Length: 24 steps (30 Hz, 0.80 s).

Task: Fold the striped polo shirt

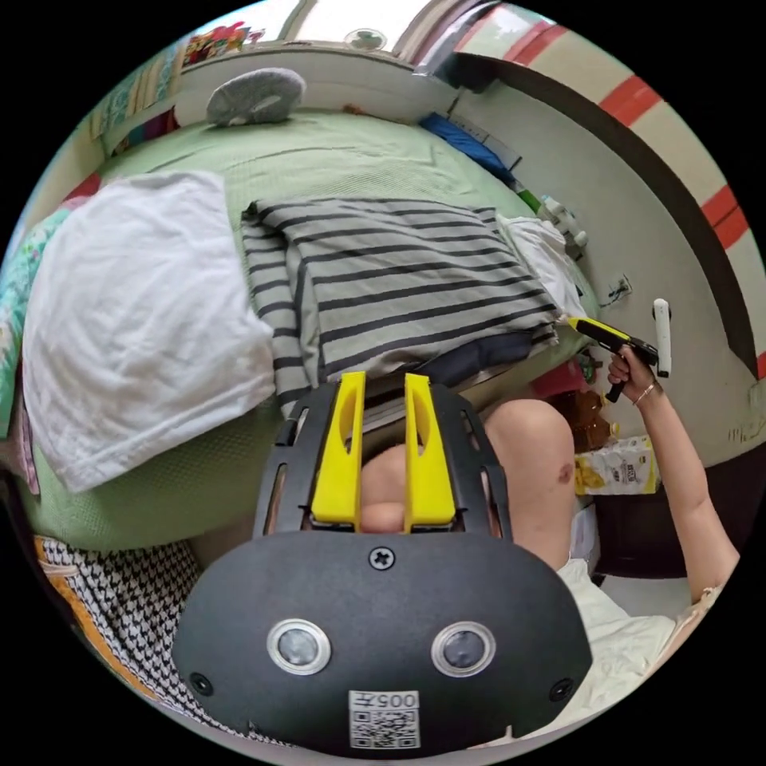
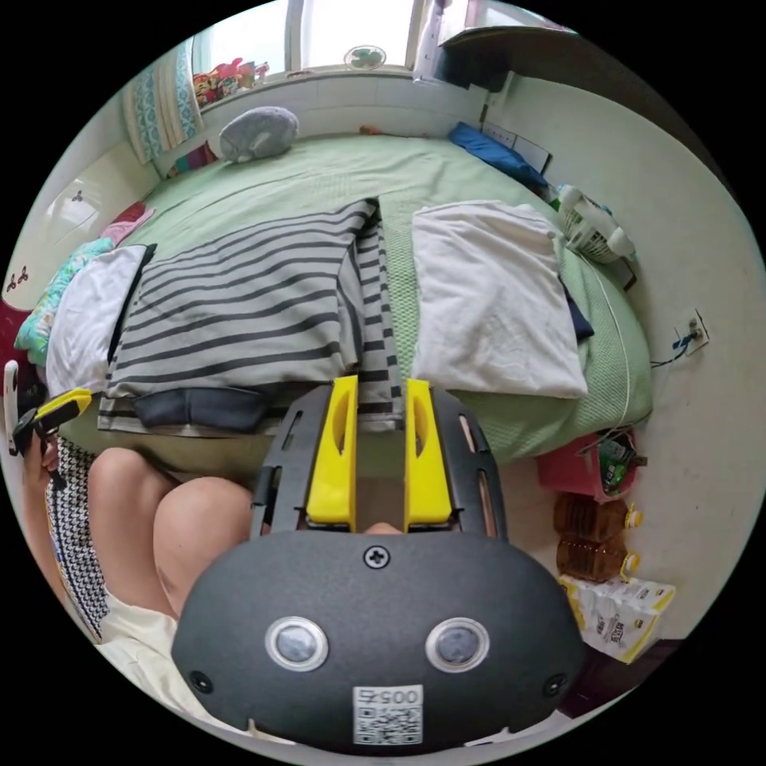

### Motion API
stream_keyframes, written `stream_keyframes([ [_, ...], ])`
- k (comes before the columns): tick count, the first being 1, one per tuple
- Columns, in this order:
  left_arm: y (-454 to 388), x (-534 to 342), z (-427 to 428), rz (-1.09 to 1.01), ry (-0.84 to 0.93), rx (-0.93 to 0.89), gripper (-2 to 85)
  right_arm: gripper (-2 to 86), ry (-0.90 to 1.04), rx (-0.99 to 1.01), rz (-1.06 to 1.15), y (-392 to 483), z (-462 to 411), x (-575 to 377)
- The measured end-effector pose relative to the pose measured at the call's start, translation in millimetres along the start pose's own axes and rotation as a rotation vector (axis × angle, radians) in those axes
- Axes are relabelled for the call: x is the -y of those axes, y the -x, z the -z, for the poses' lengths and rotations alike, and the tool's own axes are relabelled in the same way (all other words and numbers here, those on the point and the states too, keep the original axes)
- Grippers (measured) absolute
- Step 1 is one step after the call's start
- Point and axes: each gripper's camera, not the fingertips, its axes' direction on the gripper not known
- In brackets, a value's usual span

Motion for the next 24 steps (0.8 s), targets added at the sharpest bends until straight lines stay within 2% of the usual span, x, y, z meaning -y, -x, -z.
stream_keyframes([
  [5, -110, 40, -22, -0.212, -0.024, -0.081, 13.2, 7.8, -0.018, -0.003, -0.080, -43, 13, -9],
  [10, -239, 86, -88, -0.363, -0.004, -0.120, 16.4, 7.3, -0.051, 0.024, -0.120, -80, 23, -34],
  [13, -292, 107, -128, -0.350, 0.023, -0.163, 17.8, 7.3, -0.049, 0.033, -0.102, -97, 27, -50],
  [16, -333, 122, -159, -0.356, -0.003, -0.089, 18.4, 7.3, -0.055, 0.036, -0.101, -116, 29, -60],
  [24, -379, 156, -239, -0.310, 0.086, 0.002, 21.3, 7.2, -0.042, 0.044, -0.134, -151, 4, -54],
])
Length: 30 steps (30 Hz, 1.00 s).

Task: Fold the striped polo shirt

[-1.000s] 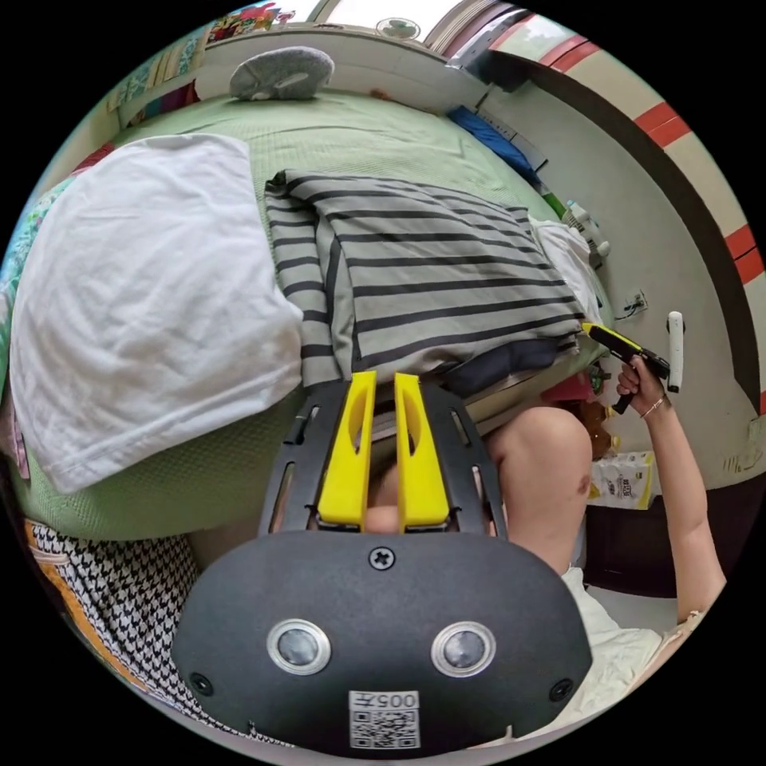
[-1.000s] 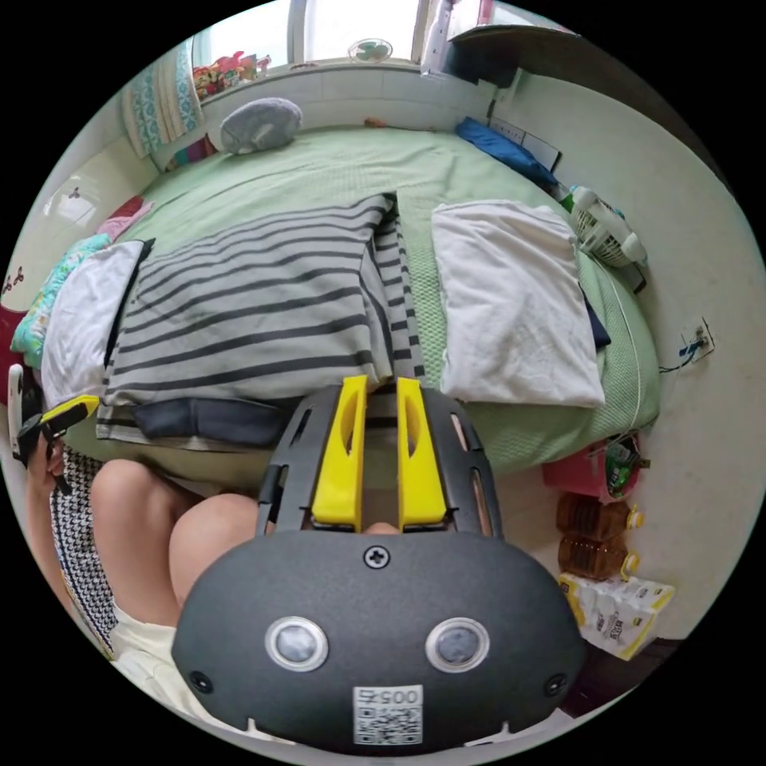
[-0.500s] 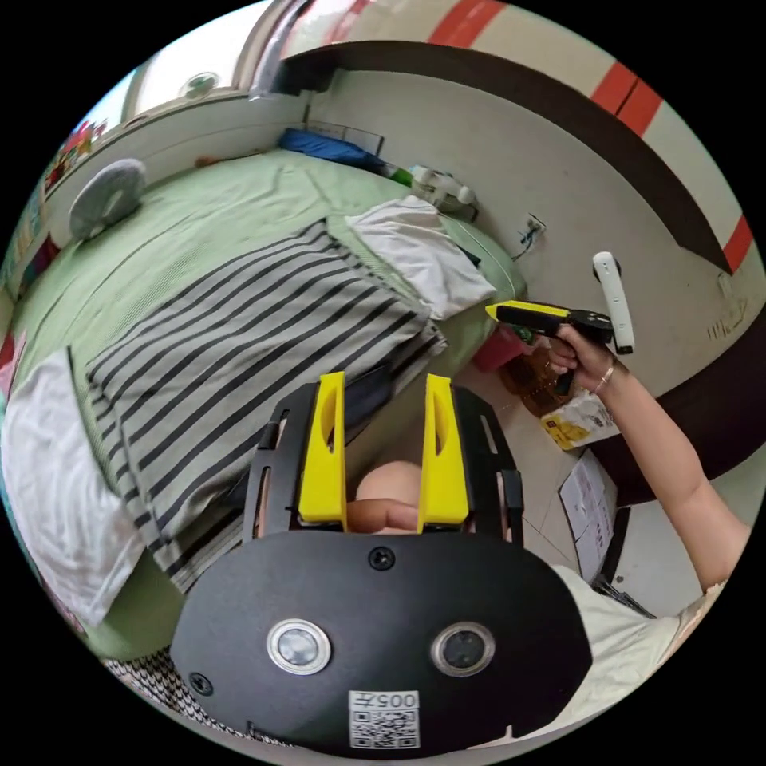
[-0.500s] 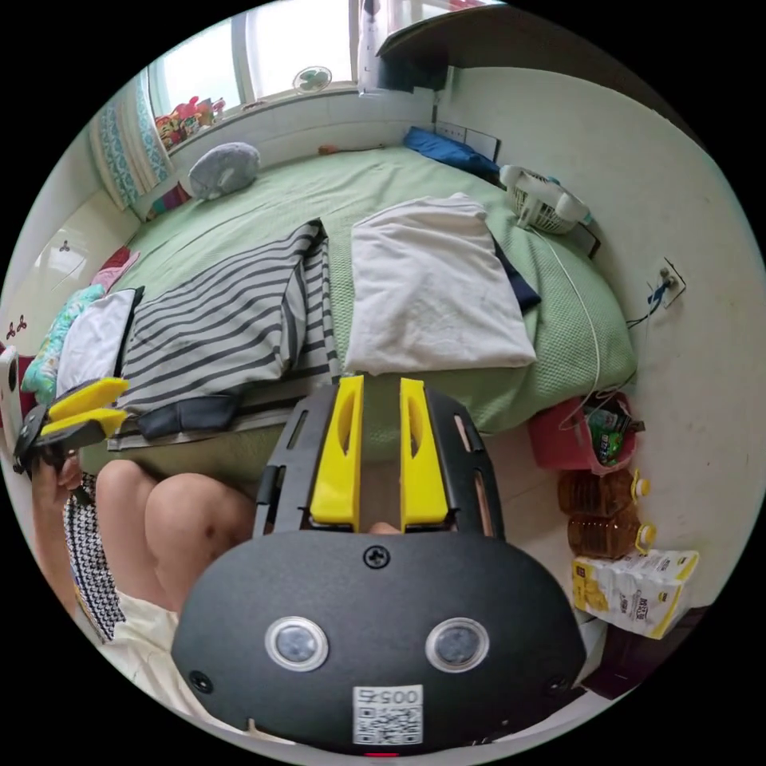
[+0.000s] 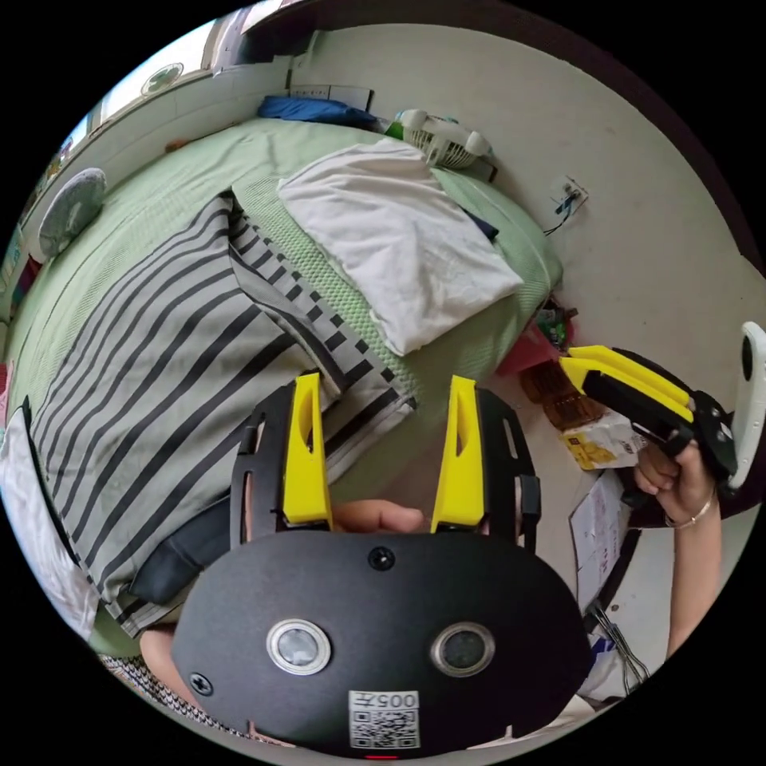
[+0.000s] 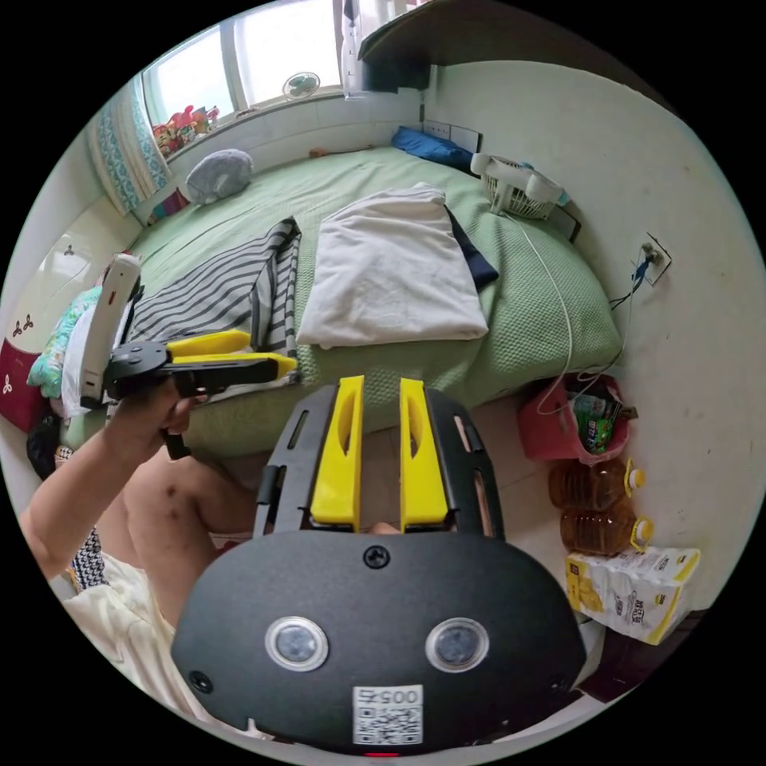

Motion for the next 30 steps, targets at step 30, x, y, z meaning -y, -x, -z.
stream_keyframes([
  [30, 92, -13, 37, 0.110, -0.080, -0.192, 4.8, 15.4, 0.124, 0.457, 0.035, 42, -172, 243],
])
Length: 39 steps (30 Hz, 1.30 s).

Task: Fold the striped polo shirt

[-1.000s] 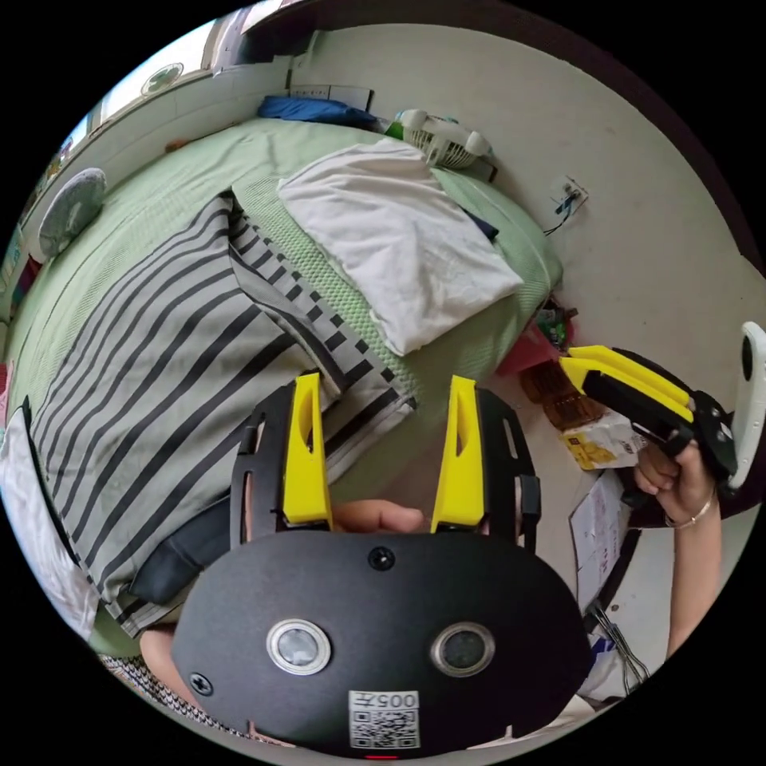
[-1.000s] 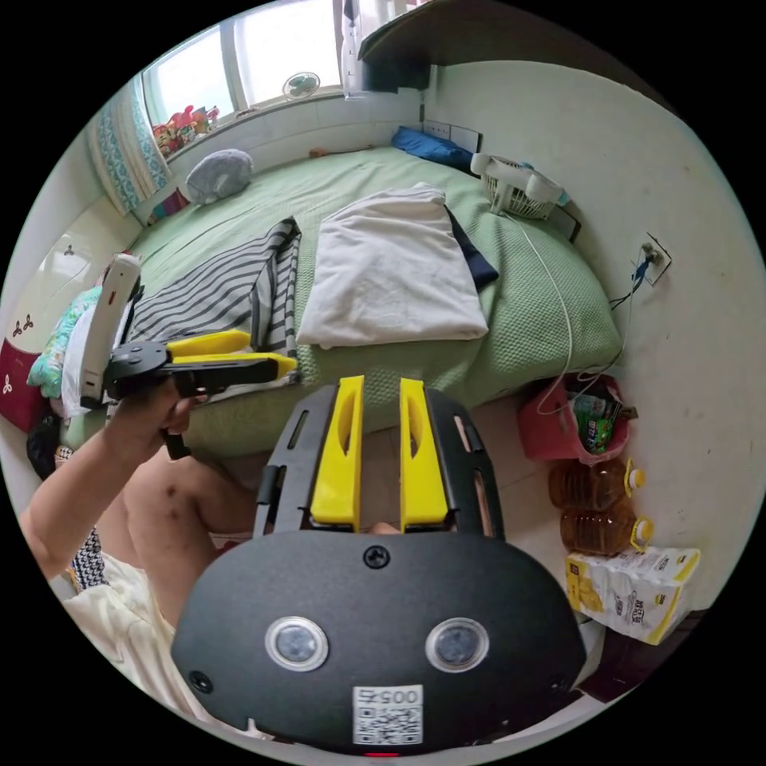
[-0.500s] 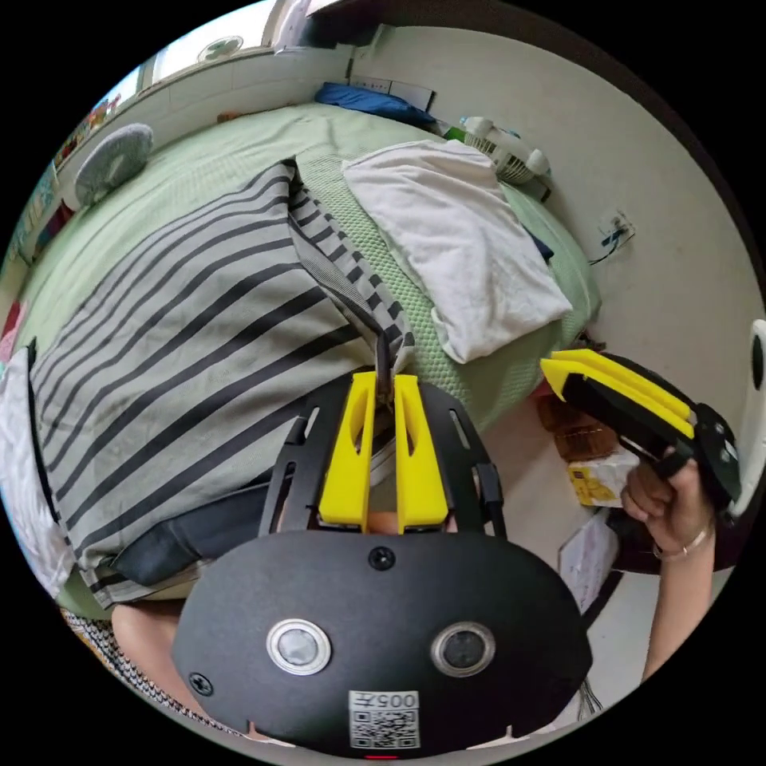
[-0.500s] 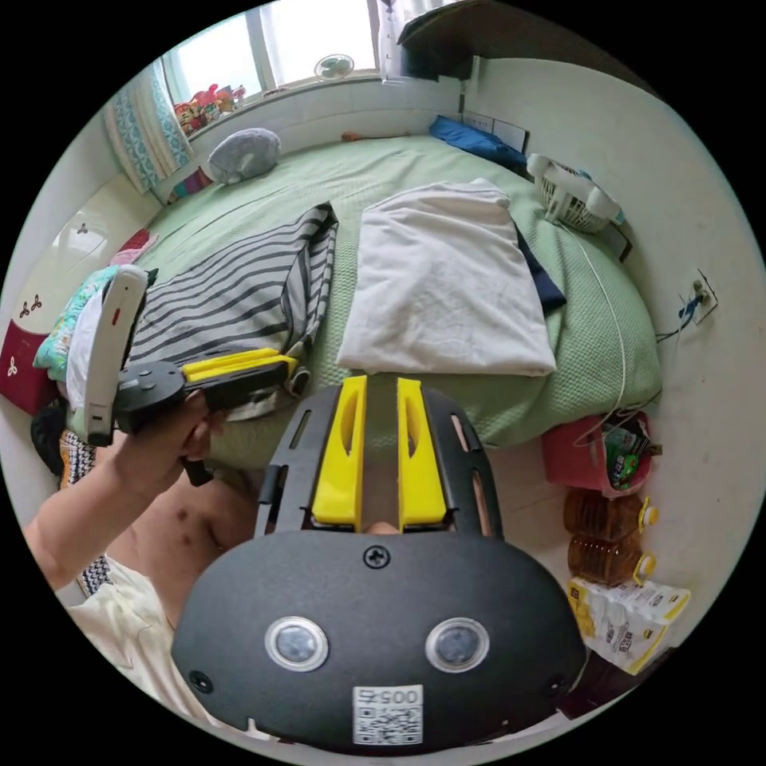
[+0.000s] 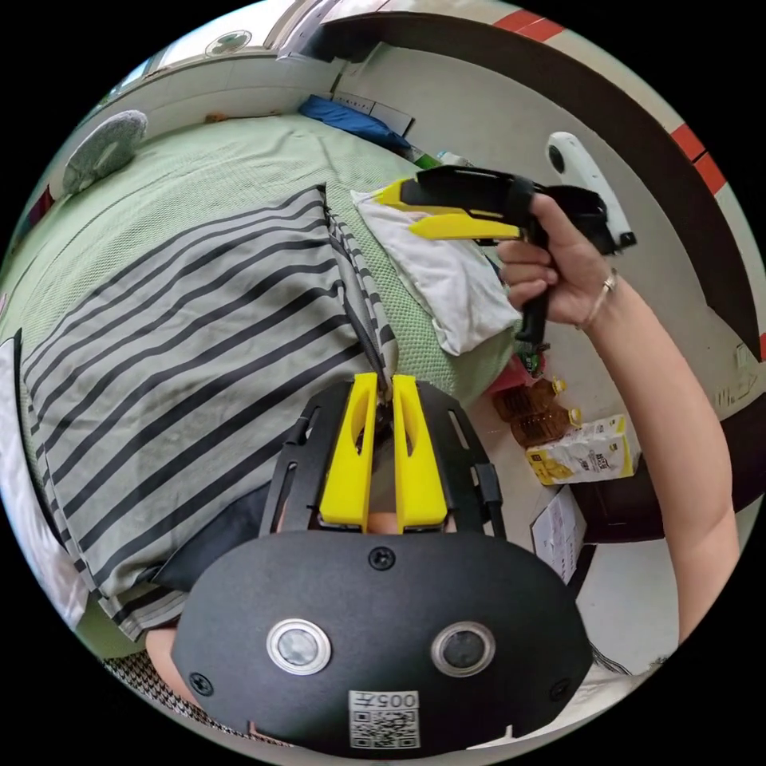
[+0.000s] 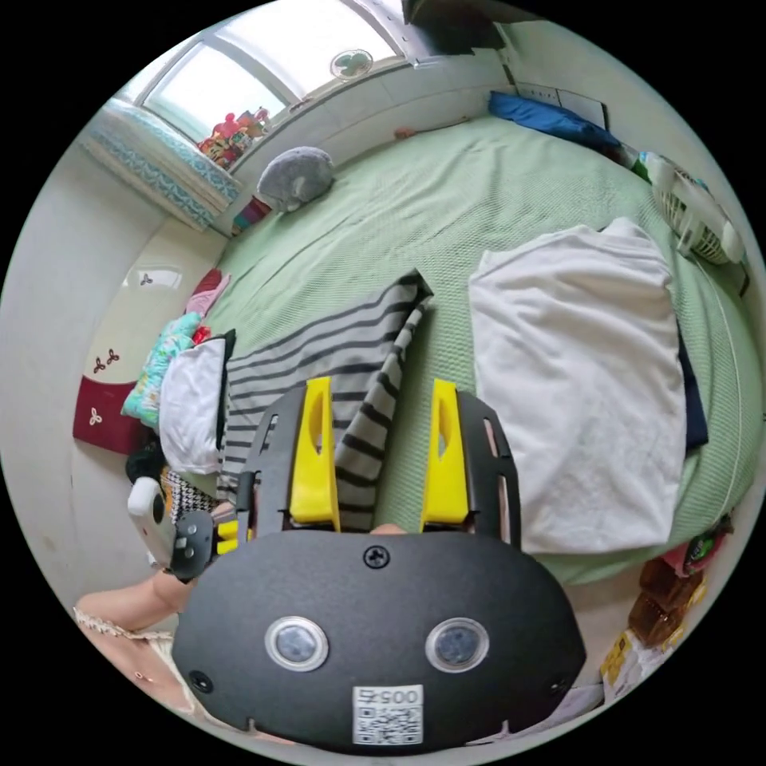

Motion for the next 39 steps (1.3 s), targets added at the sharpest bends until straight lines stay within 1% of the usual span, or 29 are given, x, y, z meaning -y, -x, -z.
stream_keyframes([
  [4, 15, -8, 15, -0.006, -0.006, -0.033, 4.8, 15.7, 0.066, -0.032, -0.049, -17, -41, 31],
  [8, 29, -16, 30, -0.014, -0.008, -0.063, 4.8, 14.2, 0.083, 0.039, -0.135, -40, -76, 42],
  [11, 42, -22, 42, -0.024, 0.004, -0.084, 4.8, 11.9, 0.035, 0.185, -0.223, -58, -97, 44],
  [13, 52, -27, 53, -0.027, 0.008, -0.101, 4.8, 9.8, -0.067, 0.307, -0.276, -67, -104, 44],
  [16, 62, -34, 67, -0.029, 0.009, -0.116, 4.8, 5.1, -0.104, 0.385, -0.324, -69, -112, 49],
  [17, 64, -35, 70, -0.029, 0.007, -0.115, 4.8, 4.2, -0.102, 0.369, -0.315, -66, -112, 51],
  [19, 67, -41, 84, -0.024, -0.014, -0.111, 4.8, 2.0, -0.122, 0.195, -0.196, -41, -102, 60],
  [21, 67, -44, 94, -0.029, -0.022, -0.133, 4.8, 1.0, -0.119, 0.140, -0.134, -23, -95, 66],
  [23, 62, -47, 104, -0.046, -0.042, -0.126, 4.7, 0.2, -0.158, 0.117, -0.108, -8, -81, 71],
  [25, 52, -49, 116, -0.077, -0.049, -0.122, 4.7, -0.3, -0.152, 0.031, -0.088, 10, -63, 79],
  [27, 44, -50, 124, -0.086, -0.056, -0.157, 4.7, -0.5, -0.149, -0.050, -0.056, 23, -50, 82],
  [28, 38, -51, 131, -0.096, -0.070, -0.168, 4.7, -0.6, -0.158, -0.080, -0.061, 26, -41, 82],
  [32, 21, -57, 152, -0.131, -0.081, -0.160, 4.7, -0.8, -0.204, -0.081, -0.131, 20, -12, 72],
  [36, 13, -70, 172, -0.178, -0.080, -0.192, 4.7, -0.7, -0.186, -0.193, -0.187, 17, 10, 57],
  [39, 21, -81, 186, -0.185, -0.068, -0.196, 4.6, -0.8, -0.178, -0.282, -0.184, 35, 11, 49],
])
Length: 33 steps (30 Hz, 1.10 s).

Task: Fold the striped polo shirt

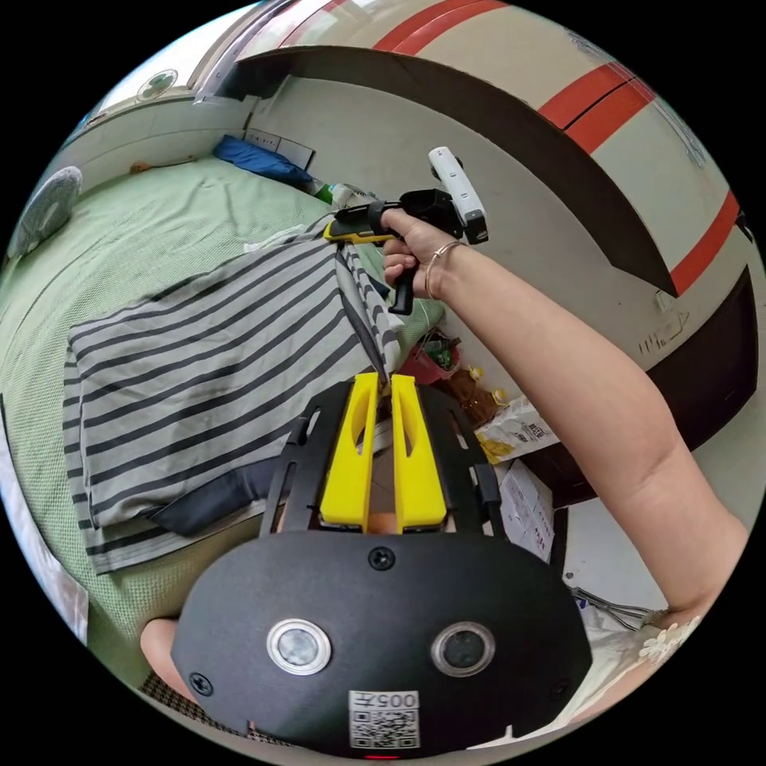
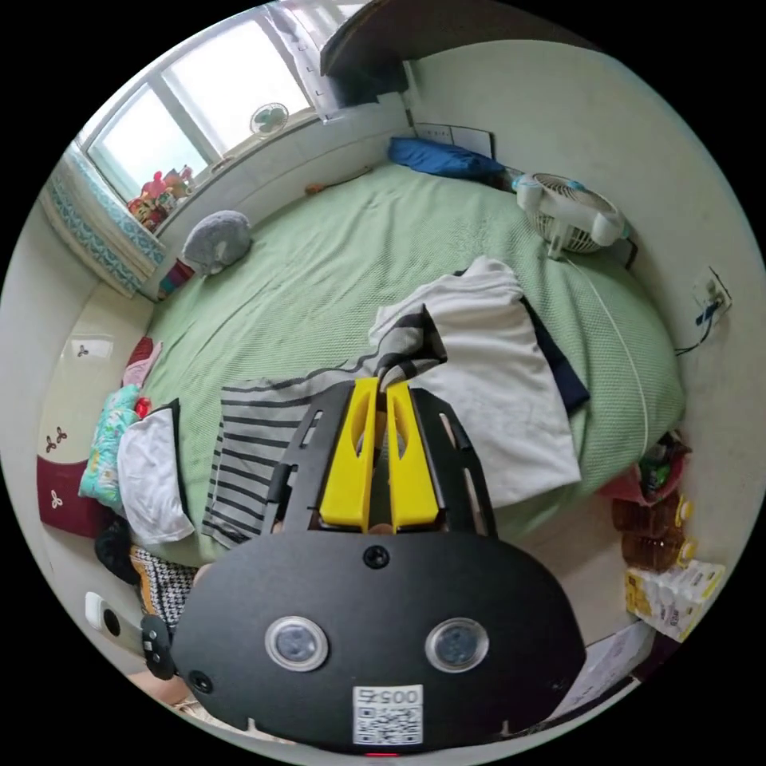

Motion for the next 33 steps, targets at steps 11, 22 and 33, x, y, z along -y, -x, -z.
stream_keyframes([
  [11, 73, -62, 116, 0.118, -0.080, 0.109, 4.2, -0.9, -0.041, -0.036, 0.239, 213, -14, 11],
  [22, 214, -150, 197, 0.465, -0.050, 0.352, 4.4, 0.7, 0.108, 0.004, 0.384, 446, -167, -4],
  [33, 282, -200, 221, 0.525, -0.066, 0.383, 10.3, 8.9, 0.134, 0.088, 0.492, 473, -202, 1],
])
